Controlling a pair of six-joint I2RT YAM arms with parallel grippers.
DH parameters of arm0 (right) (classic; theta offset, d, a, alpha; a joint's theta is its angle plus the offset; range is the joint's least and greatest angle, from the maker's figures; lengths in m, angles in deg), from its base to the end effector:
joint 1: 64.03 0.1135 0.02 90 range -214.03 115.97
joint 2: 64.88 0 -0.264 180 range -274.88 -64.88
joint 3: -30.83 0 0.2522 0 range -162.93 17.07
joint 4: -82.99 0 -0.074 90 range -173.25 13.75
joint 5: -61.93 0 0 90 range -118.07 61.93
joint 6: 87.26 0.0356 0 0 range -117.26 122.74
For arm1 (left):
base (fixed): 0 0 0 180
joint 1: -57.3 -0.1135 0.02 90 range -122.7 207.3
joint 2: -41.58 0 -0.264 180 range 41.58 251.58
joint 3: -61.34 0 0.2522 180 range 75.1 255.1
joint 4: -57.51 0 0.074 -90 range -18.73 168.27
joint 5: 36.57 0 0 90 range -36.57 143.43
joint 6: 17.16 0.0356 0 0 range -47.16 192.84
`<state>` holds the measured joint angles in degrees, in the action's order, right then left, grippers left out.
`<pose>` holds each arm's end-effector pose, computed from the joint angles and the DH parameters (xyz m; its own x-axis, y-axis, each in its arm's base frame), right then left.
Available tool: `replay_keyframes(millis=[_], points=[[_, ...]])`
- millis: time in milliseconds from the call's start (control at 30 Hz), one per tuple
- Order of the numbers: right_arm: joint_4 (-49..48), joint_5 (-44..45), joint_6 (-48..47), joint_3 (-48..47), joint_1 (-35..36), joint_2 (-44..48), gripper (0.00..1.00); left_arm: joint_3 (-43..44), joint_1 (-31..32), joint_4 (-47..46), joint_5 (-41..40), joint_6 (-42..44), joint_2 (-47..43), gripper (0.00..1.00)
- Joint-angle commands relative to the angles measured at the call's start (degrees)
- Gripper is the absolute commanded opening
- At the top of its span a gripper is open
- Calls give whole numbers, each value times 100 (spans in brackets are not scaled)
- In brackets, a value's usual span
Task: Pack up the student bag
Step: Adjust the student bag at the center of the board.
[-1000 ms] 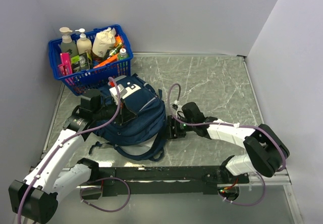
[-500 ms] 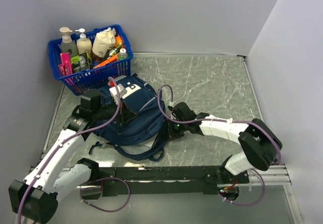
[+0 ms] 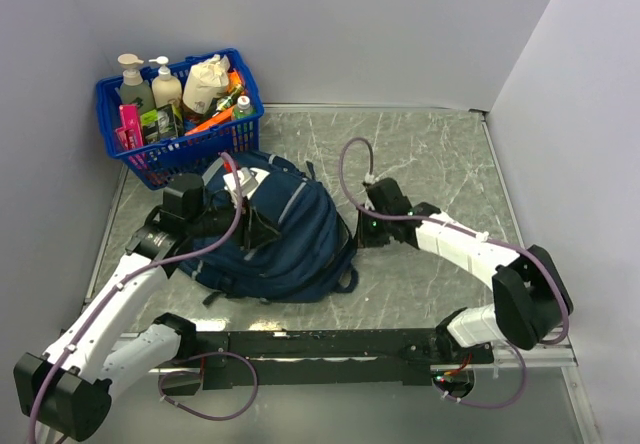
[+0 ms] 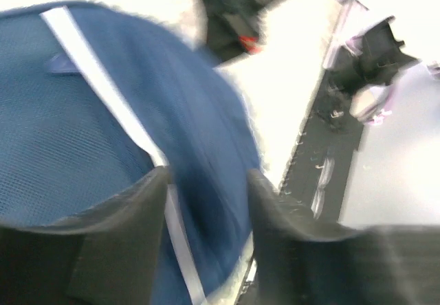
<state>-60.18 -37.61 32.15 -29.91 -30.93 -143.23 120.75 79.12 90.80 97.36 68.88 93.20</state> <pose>0.2234 0.1527 0.2070 -0.8978 -0.0072 -0.4404 -0.2048 0.8920 0.4030 0.1727 -0.0957 0.3117 -0.4573 0.1295 -0.8798 0.8194 0.4458 -0.3603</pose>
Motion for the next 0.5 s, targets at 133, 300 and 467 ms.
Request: replay_keyframes(millis=[133, 300, 467], points=[[-110, 311, -366, -558, -164, -156, 25, 470, 261, -319, 565, -157, 138, 87], [-22, 1489, -418, -549, -409, 609, 33, 1305, 244, 1485, 57, 1010, 427, 83], [205, 1929, -436, -1049, -849, 698, 9, 1737, -186, 2598, -208, 2100, 578, 62]])
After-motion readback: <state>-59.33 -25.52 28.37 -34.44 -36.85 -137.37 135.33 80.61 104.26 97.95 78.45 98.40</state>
